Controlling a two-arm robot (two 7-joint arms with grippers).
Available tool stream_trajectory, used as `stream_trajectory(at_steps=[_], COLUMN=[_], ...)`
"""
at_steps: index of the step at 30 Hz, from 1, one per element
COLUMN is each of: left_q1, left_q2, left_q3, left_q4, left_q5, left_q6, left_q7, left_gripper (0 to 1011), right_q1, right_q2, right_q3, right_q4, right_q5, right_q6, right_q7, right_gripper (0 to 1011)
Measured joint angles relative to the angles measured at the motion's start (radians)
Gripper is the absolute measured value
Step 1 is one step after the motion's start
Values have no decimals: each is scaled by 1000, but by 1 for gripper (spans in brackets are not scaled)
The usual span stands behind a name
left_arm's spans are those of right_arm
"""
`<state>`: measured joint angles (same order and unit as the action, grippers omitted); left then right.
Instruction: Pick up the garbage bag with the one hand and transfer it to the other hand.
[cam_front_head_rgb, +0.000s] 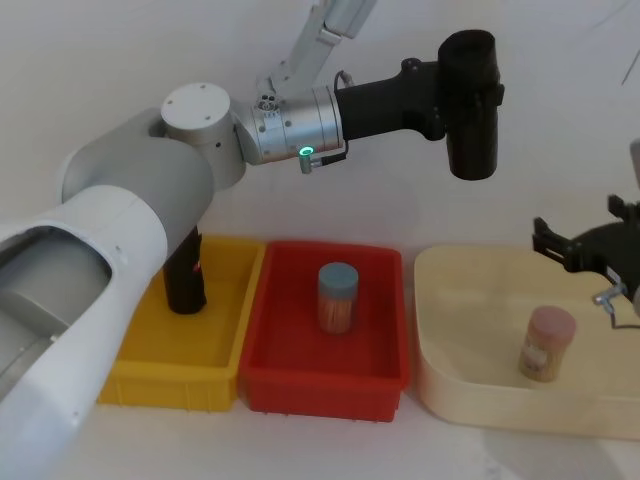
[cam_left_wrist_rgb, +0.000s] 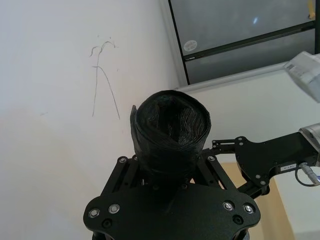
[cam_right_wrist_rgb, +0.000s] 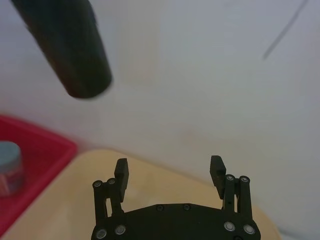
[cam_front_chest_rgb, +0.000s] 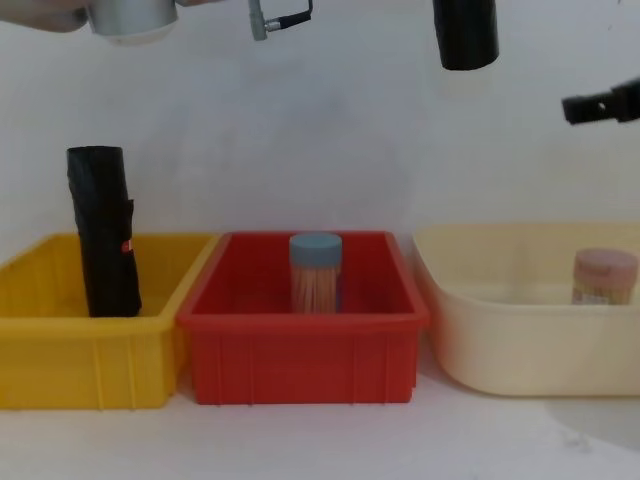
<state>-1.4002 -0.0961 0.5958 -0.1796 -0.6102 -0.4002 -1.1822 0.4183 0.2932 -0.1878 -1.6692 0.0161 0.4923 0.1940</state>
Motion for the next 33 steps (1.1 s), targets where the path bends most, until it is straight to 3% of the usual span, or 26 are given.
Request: stream_trajectory(at_steps=[14, 33], left_q1=[-10, -14], left_q2=[-10, -13], left_q3=[3, 4], left_q4=[22, 31], left_q5=[-4, -5], left_q6=[-8, -11], left_q7=[-8, -12], left_gripper=[365, 365], right_q1=[70, 152], right_q2=[-51, -95], right_q3=[-57, -88], right_q4=[50, 143], right_q5=[4, 4], right_q6=[-119, -177], right_q7=[54, 74], right_gripper=[1001, 1001])
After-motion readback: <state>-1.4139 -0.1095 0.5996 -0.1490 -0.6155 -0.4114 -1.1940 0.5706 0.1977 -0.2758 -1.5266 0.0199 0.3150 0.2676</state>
